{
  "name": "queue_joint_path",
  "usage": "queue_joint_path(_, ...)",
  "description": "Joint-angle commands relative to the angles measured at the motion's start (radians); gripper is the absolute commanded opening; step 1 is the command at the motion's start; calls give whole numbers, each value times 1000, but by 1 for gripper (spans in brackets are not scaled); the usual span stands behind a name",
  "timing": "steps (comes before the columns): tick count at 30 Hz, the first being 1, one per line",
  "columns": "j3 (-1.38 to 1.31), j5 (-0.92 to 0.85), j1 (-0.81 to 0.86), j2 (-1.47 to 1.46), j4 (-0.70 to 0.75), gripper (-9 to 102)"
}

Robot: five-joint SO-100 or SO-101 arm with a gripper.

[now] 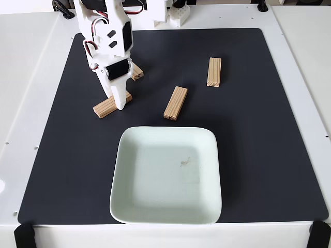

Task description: Pick up the wooden block and place them on the plate.

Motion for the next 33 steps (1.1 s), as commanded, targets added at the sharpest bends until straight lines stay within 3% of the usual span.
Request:
queue_joint_path(1, -2, 91, -18, 143, -9, 0)
queue_joint_path(10, 94, 422, -186, 566, -6, 0)
queue_joint_path(15, 179, 462, -296, 680, -51, 0)
queue_joint_path(19, 179, 489, -348, 615, -215, -1)
queue_joint_path(26, 158, 747, -336, 379, -649, -1)
queue_joint_path(33, -189, 884, -336, 26, -689, -1)
